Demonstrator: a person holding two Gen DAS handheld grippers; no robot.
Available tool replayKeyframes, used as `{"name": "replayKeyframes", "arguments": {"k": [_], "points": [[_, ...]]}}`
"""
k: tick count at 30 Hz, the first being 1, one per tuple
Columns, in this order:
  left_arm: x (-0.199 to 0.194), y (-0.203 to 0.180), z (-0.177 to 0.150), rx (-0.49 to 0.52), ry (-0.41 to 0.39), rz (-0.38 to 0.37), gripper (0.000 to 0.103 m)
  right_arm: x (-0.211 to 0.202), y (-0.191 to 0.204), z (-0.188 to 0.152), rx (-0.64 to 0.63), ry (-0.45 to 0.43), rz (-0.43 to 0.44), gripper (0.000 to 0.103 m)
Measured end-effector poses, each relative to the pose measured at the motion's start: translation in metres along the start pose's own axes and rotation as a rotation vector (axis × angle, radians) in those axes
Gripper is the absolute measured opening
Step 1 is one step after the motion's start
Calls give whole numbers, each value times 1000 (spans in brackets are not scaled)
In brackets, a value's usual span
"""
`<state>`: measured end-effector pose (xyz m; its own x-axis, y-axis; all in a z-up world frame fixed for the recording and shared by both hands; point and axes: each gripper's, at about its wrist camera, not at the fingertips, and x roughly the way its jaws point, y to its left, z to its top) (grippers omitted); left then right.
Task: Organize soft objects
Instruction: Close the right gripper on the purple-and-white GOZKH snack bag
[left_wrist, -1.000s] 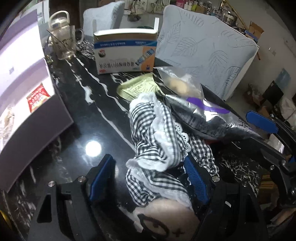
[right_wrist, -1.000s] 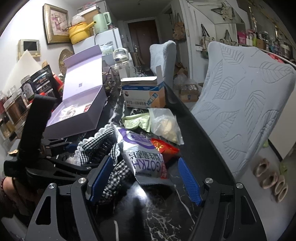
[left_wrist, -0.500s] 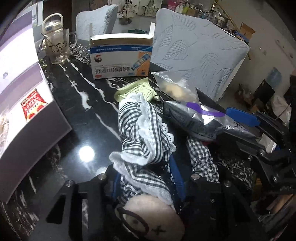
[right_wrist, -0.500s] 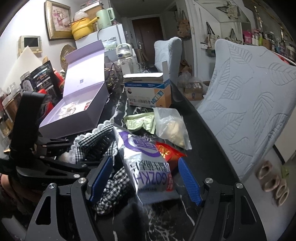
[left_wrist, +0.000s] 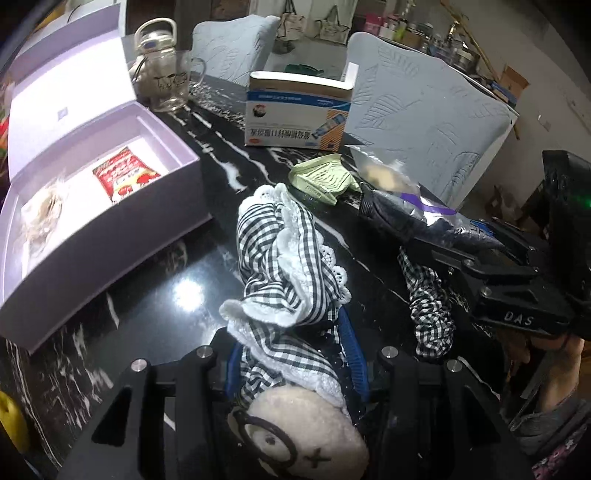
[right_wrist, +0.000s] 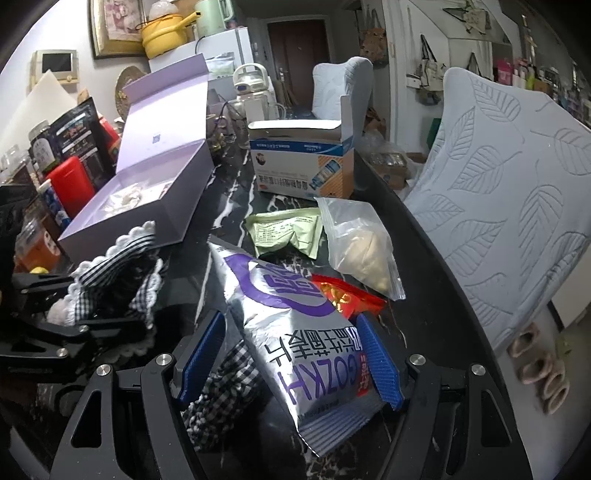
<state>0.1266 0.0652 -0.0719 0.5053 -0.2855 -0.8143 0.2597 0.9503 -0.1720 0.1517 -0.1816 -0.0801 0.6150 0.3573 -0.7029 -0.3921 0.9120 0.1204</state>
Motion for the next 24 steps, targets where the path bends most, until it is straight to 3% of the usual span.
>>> {"name": "replayKeyframes", "arguments": {"k": [5, 10, 19, 21, 24], "points": [[0, 4, 0, -18, -13, 2, 46, -4, 2, 3, -8, -13, -34, 74], [-1, 4, 0, -12, -26, 0, 46, -11, 16, 7, -113, -49, -70, 74], [1, 9, -3, -32, -13, -5, 46, 11, 5, 8, -74, 29, -70, 73], [2, 9, -3, -34, -10, -6, 46, 10, 3, 7, -59, 19, -73, 62], [2, 9, -3, -35, -9, -6, 46, 7, 4, 8, -62, 8, -81, 57]]}}
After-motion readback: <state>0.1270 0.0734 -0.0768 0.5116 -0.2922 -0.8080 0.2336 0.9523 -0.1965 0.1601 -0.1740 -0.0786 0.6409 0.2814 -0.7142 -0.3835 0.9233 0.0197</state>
